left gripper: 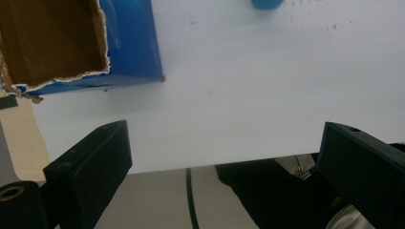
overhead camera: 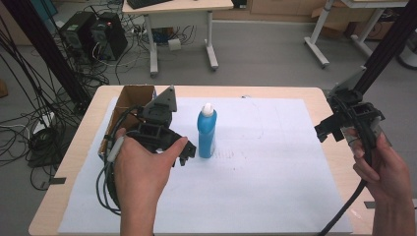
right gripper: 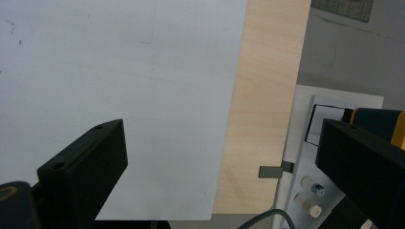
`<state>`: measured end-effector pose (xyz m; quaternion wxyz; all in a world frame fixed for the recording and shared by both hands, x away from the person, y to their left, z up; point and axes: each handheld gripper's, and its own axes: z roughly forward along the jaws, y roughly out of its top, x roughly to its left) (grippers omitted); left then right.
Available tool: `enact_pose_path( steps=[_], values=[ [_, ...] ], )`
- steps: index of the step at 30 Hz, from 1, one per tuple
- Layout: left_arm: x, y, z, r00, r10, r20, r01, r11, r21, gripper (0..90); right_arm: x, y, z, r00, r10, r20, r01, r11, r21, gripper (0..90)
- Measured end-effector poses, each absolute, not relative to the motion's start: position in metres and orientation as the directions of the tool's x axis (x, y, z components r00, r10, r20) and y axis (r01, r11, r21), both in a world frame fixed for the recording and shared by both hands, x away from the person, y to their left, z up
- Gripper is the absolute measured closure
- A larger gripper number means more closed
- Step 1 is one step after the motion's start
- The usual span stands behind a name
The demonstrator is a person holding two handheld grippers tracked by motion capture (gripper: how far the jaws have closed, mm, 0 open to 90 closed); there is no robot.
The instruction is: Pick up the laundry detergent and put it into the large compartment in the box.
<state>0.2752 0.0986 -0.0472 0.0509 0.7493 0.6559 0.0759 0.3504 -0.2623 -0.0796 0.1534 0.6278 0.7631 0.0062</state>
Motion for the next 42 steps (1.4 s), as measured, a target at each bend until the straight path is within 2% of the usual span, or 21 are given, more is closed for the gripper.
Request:
enact_pose_path(
  steps=[22,42],
  values=[
    [0.296,0.083,-0.028,0.163,0.984,0.066,0.969,-0.172,0.175,4.8,0.359,-0.268,-0.075,-0.163,0.965,-0.204,0.963,0.201,0.183,3.2],
    [0.328,0.066,-0.002,0.216,0.975,0.062,0.95,-0.224,0.218,4.9,0.354,-0.269,-0.069,-0.2,0.961,-0.191,0.954,0.235,0.188,3.2]
  ],
)
